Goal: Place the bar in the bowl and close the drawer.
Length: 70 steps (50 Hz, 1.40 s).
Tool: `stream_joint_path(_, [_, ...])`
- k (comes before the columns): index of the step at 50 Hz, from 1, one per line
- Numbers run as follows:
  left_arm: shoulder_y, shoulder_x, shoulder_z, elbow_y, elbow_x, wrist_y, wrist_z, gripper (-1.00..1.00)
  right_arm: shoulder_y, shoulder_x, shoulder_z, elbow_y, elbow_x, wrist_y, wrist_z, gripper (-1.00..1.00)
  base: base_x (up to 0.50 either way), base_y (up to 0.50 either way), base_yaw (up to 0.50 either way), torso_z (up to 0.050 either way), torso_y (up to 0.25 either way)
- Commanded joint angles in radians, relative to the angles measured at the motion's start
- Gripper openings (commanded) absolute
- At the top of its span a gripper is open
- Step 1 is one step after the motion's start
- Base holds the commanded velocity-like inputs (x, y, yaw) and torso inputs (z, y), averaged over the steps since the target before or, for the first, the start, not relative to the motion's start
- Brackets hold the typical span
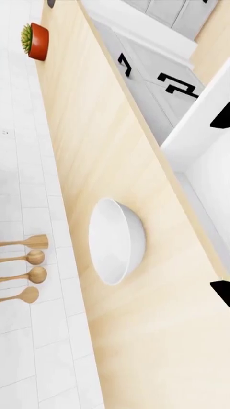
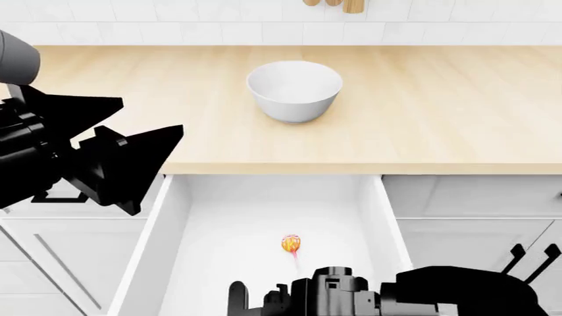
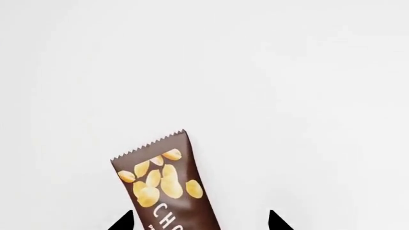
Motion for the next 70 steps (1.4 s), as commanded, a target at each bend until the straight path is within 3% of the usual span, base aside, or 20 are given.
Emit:
stream_joint_path(1, [0.004,-0.007,-0.004,0.003,-0.002,0.003,0.004,1.0,-0.022,-0.016,-0.013,0.032,-0.031,-0.015,-0.007,1.0,0.0,0.0,0.0,0.0,0.0])
stream_joint_path(10, [0.011,-0.01,-0.007,0.007,0.002,0.004,0.009,1.0,-0.035,-0.028,-0.023,0.057,-0.041,-0.023,-0.016,1.0,0.0,0.0,0.0,0.0,0.0])
stream_joint_path(11, [0.012,-0.01,-0.007,0.007,0.002,0.004,0.01,1.0,-0.035,-0.026,-0.026,0.051,-0.042,-0.022,-0.016,-1.0,0.0,0.0,0.0,0.0,0.0])
stream_joint_path(23, [0.015,-0.007,-0.005,0.004,0.01,0.004,0.014,1.0,-0.025,-0.008,-0.019,0.03,-0.054,-0.026,0.006,-1.0,0.0,0.0,0.0,0.0,0.0])
stream_joint_path(43, [-0.034,-0.019,-0.008,-0.014,-0.024,0.007,-0.012,1.0,0.177,0.146,0.145,-0.315,0.059,0.104,0.125,-1.0,0.0,0.0,0.0,0.0,0.0])
stream_joint_path(57, [-0.048,-0.02,-0.015,-0.031,-0.019,0.026,-0.029,1.0,0.351,0.307,0.353,-0.56,0.245,0.216,0.205,-1.0,0.0,0.0,0.0,0.0,0.0])
stream_joint_path(70, [-0.073,-0.013,-0.016,-0.076,0.0,0.025,-0.024,1.0,0.503,0.342,0.497,-0.539,0.361,0.275,0.209,-1.0,0.0,0.0,0.0,0.0,0.0])
